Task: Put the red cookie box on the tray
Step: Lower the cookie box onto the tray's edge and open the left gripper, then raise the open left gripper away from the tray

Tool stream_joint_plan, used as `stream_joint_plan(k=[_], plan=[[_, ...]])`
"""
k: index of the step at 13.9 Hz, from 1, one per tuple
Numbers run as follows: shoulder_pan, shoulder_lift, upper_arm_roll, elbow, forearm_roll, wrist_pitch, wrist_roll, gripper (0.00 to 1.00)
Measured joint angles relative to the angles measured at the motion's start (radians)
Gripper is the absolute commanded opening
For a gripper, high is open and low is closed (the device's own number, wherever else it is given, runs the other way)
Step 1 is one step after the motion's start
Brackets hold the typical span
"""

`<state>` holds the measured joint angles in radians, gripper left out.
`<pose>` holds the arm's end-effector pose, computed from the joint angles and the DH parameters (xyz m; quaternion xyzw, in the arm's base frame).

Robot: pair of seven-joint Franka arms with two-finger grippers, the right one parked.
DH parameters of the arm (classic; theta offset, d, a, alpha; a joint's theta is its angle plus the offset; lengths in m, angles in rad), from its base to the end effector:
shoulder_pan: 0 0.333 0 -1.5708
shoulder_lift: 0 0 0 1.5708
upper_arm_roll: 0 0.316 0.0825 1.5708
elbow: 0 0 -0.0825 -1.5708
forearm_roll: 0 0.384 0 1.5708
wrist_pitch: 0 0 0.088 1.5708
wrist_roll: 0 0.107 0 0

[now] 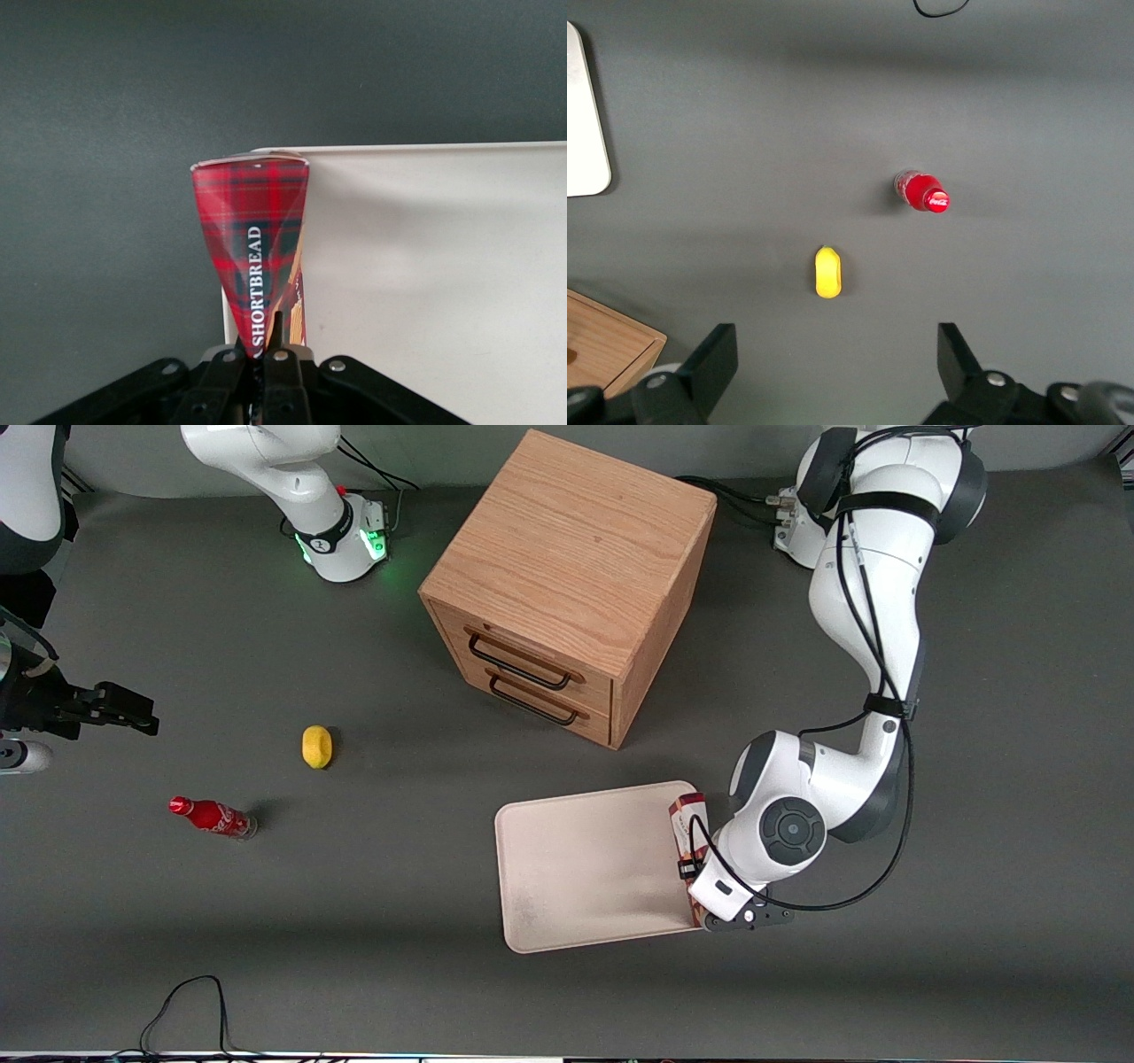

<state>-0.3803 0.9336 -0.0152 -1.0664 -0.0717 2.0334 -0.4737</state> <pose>0.7181 -0.2999 0.2661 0.9975 0.0577 -0.0010 0.0419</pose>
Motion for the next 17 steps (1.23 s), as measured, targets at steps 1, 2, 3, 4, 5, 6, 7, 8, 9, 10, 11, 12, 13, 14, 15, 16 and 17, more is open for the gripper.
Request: stream_joint_plan(k=[1, 2, 3, 4, 5, 6, 7, 8, 9, 10, 11, 12, 13, 14, 15, 16, 17], plan=[[0.000, 0.000, 0.000, 0.000, 0.000, 0.000, 0.000, 0.17], [0.000, 0.000, 0.000, 0.000, 0.000, 0.000, 0.000, 0.36], [0.000, 0.000, 0.000, 0.000, 0.000, 0.000, 0.000, 0.75], [0.000, 0.000, 0.000, -0.001, 0.000, 0.000, 0.000, 1.00], [0.000, 0.000, 0.000, -0.001, 0.001, 0.000, 0.000, 1.00], [0.000, 0.000, 0.000, -0.001, 0.002, 0.000, 0.000, 1.00], [0.000, 0.000, 0.000, -0.001, 0.004, 0.000, 0.000, 1.00], [0.000, 0.000, 0.000, -0.001, 0.005, 0.000, 0.000, 1.00], [0.000, 0.000, 0.000, 0.000, 0.006, 0.000, 0.000, 1.00], [0.000, 0.000, 0.000, 0.000, 0.006, 0.000, 0.000, 1.00], [0.000, 0.000, 0.001, 0.000, 0.007, 0.000, 0.000, 1.00], [0.000, 0.000, 0.002, 0.000, 0.007, 0.000, 0.000, 1.00], [0.000, -0.001, 0.003, 0.001, 0.007, 0.000, 0.000, 1.00], [0.000, -0.001, 0.005, 0.001, 0.009, 0.000, 0.000, 1.00], [0.001, -0.002, 0.009, 0.002, 0.012, -0.001, 0.000, 1.00], [0.002, -0.004, 0.011, 0.002, 0.016, -0.005, 0.000, 1.00], [0.004, -0.010, 0.013, 0.003, 0.019, -0.016, 0.000, 1.00]])
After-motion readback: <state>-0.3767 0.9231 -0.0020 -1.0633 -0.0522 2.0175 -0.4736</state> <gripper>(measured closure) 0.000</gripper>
